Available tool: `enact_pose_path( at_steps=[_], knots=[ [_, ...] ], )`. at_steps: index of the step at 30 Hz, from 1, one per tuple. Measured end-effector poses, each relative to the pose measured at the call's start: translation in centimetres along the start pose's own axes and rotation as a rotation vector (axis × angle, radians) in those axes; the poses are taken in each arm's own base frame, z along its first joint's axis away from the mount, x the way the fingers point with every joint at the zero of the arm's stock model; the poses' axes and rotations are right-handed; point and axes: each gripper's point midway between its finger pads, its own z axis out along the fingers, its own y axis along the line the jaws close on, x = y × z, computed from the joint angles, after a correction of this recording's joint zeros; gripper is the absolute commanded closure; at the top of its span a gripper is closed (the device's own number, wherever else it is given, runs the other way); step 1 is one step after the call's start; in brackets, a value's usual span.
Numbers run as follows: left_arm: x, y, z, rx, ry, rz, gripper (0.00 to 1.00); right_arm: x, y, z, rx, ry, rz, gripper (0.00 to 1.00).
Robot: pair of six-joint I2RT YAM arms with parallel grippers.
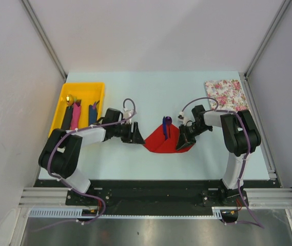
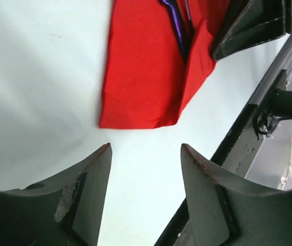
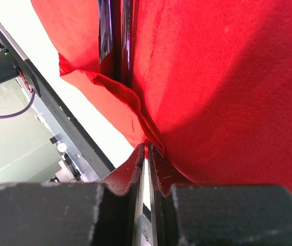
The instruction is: Place the utensils on the paper napkin and roll it up
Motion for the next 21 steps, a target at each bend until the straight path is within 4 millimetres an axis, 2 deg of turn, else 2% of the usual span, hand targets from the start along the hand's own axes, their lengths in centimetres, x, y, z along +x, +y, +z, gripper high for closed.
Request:
enact_pose_path(
  at_steps=[3, 5, 8, 11, 14, 17, 21],
  knots=[
    [-0.2, 0.3, -0.7, -0.012, -0.016, 0.000, 0.48, 0.0, 0.0, 0.0, 0.000, 0.000, -0.001, 0.89],
    [0.1, -0.5, -0.5, 0.016, -0.006, 0.019, 0.54, 0.0, 0.0, 0.0, 0.002, 0.001, -0.001, 0.89],
    [0.8, -2.7, 0.4, 0.076, 0.023, 0.085, 0.57, 0.0, 0.0, 0.0, 0.003, 0.000, -0.002, 0.88],
    [1.7, -6.2, 1.9, 0.160, 0.070, 0.176, 0.59, 0.0, 0.0, 0.0, 0.002, 0.000, 0.000, 0.88],
    [1.8, -8.6, 3.7, 0.219, 0.088, 0.244, 0.59, 0.0, 0.1, 0.0, 0.001, 0.000, 0.002, 0.88],
    [1.7, -9.1, 5.5, 0.239, 0.103, 0.245, 0.61, 0.0, 0.2, 0.0, -0.002, 0.000, 0.004, 0.88],
    [1.9, -7.7, 7.7, 0.222, 0.127, 0.184, 0.64, 0.0, 0.2, 0.0, -0.002, 0.000, 0.001, 0.87]
  ],
)
